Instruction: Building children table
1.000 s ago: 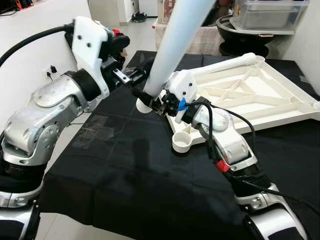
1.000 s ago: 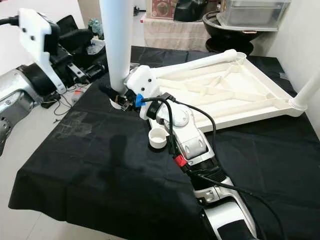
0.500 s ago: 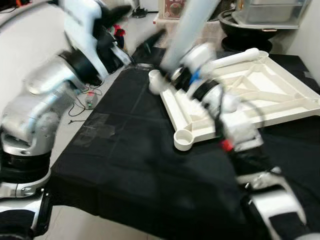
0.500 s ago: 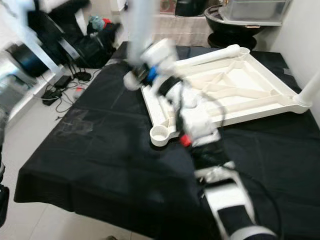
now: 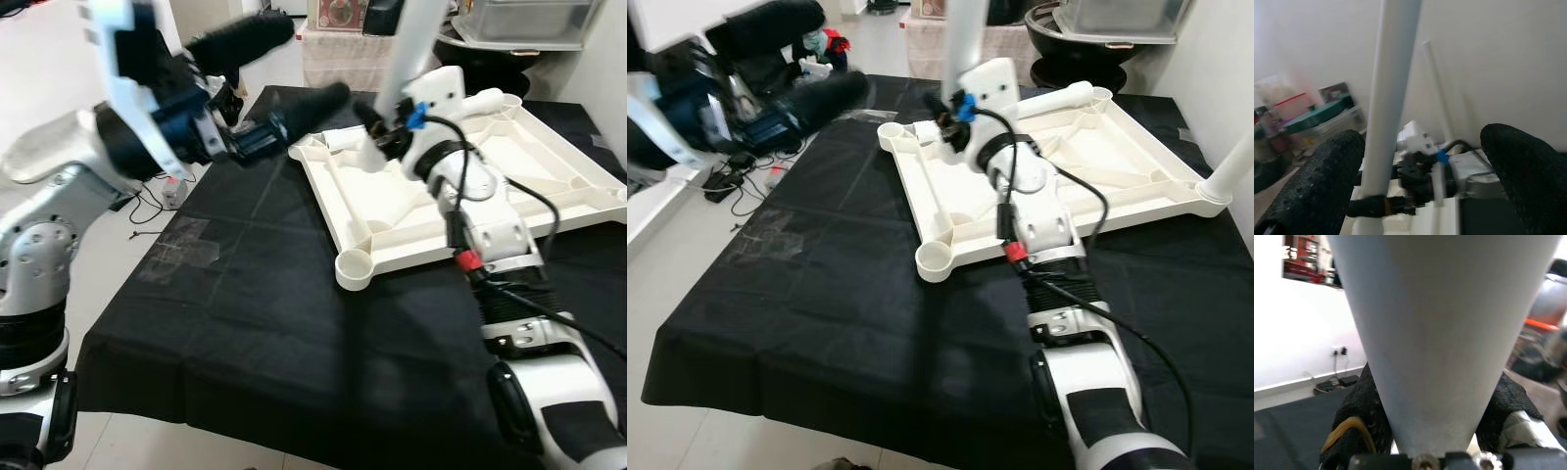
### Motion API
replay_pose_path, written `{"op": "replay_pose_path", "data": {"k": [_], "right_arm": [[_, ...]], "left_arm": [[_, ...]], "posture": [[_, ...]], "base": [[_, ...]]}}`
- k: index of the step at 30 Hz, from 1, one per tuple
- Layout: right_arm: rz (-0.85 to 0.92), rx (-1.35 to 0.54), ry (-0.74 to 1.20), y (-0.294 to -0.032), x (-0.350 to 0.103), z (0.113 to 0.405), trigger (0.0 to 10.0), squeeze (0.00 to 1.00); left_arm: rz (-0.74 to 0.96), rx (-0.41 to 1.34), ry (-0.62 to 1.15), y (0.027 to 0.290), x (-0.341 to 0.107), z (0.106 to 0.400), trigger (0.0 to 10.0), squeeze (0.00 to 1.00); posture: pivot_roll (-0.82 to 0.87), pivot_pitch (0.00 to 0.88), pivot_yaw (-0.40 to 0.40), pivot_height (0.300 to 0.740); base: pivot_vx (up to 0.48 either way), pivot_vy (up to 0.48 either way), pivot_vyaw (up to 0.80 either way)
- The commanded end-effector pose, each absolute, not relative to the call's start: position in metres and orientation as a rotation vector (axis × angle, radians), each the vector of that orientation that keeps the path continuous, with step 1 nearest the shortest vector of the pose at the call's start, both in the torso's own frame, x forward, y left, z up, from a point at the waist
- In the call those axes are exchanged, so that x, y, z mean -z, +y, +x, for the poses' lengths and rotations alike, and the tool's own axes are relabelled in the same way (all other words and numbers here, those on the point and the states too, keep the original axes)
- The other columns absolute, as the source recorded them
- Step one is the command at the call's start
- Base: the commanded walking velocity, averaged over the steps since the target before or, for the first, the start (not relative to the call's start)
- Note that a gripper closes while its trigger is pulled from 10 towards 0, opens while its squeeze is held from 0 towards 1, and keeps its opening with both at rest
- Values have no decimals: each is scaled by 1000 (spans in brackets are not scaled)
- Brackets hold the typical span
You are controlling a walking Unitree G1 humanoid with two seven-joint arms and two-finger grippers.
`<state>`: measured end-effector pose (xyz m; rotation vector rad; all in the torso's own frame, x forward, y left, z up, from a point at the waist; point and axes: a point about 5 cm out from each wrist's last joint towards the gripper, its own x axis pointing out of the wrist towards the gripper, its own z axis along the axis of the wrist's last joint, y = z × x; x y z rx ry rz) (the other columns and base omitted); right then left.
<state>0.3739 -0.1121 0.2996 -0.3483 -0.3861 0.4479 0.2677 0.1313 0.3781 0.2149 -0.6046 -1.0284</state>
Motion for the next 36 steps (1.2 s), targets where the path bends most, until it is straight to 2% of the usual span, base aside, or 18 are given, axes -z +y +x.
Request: {"op": "replay_pose_path", "data": {"k": [1, 11, 19, 28, 29, 30, 36], "right_arm": [[-387, -527, -461, -92, -310, 365, 10000, 0], [-406, -572, -474, -85, -309, 359, 10000, 0], [-422, -658, -514, -71, -310, 347, 10000, 0], [-441, -735, -547, -55, -310, 338, 10000, 0], [-441, -738, -547, -54, -310, 337, 10000, 0], [-445, -739, -547, -54, -310, 337, 10000, 0], [-465, -745, -543, -53, -307, 335, 10000, 0]], "left_arm": [[249, 975, -635, 132, -384, 274, 10000, 0], [276, 927, -695, 126, -405, 282, 10000, 0], [373, 953, -636, 118, -397, 300, 10000, 0], [493, 907, -618, 113, -400, 315, 10000, 0], [500, 909, -620, 113, -400, 316, 7490, 0], [500, 915, -622, 111, -401, 317, 0, 0], [515, 932, -625, 107, -404, 318, 0, 0]], "posture": [[30, 42, 35, 740], [26, 47, 39, 740], [26, 50, 46, 740], [29, 42, 51, 740], [29, 42, 51, 740], [27, 39, 52, 740], [26, 37, 54, 740]], "base": [[0, 0, 0], [0, 0, 0], [0, 0, 0], [0, 0, 0], [0, 0, 0], [0, 0, 0], [0, 0, 0]]}}
